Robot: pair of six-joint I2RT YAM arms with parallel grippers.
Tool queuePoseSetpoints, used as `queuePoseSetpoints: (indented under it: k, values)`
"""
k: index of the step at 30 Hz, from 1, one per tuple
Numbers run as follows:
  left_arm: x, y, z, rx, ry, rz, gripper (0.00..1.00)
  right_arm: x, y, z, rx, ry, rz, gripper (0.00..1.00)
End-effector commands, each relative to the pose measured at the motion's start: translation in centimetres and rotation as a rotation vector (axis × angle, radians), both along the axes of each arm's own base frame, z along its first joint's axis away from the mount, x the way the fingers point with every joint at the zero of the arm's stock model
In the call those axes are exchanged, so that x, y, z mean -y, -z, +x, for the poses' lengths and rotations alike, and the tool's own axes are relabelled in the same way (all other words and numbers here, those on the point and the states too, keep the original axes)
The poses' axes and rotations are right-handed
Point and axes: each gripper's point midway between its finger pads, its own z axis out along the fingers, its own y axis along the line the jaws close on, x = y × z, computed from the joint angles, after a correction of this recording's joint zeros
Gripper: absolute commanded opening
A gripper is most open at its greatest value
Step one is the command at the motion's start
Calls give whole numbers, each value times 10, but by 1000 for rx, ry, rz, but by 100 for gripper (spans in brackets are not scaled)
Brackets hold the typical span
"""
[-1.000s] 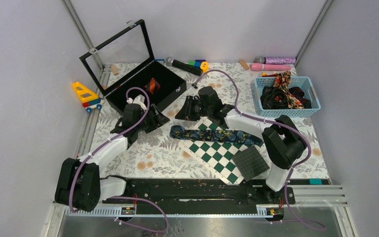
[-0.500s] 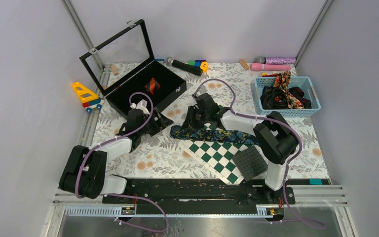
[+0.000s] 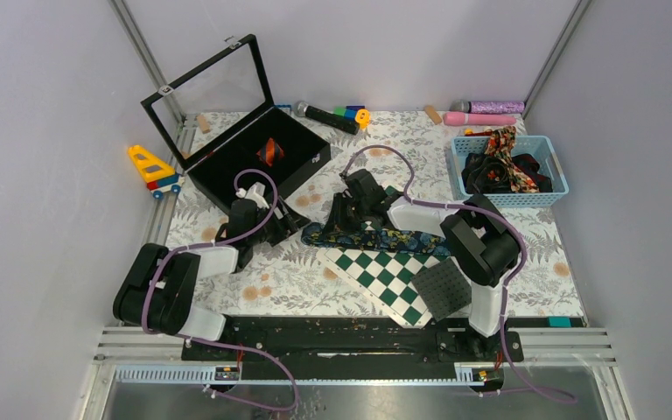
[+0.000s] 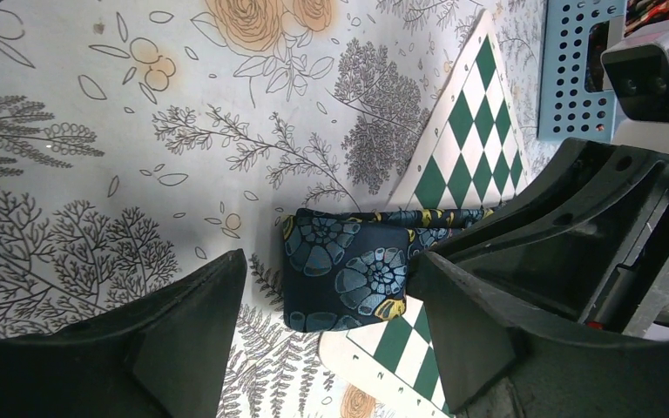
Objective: Roll the ties
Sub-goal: Roll the tie at the center of the board.
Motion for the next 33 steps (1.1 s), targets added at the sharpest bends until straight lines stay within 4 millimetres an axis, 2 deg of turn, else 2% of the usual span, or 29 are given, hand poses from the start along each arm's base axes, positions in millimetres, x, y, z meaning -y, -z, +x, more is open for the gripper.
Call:
queuePoseSetpoints:
  k: [1, 6, 10, 15, 24, 33]
  values:
    - [10, -14, 5, 73, 38, -39, 73, -3, -12, 6, 30, 2, 29, 25]
    - [9, -13, 4, 73, 32, -35, 73, -5, -41, 10, 81, 8, 64, 25]
    - [8, -12, 4, 71, 32, -32, 73, -10, -51, 14, 89, 4, 82, 25]
    - [8, -11, 4, 71, 32, -31, 73, -14, -36, 15, 53, -3, 68, 25]
    - [13, -4, -1, 52, 55, -29, 73, -7, -2, 12, 0, 15, 5, 25]
    - [23, 0, -7, 51, 86, -38, 73, 2, 7, 12, -5, 40, -45, 25]
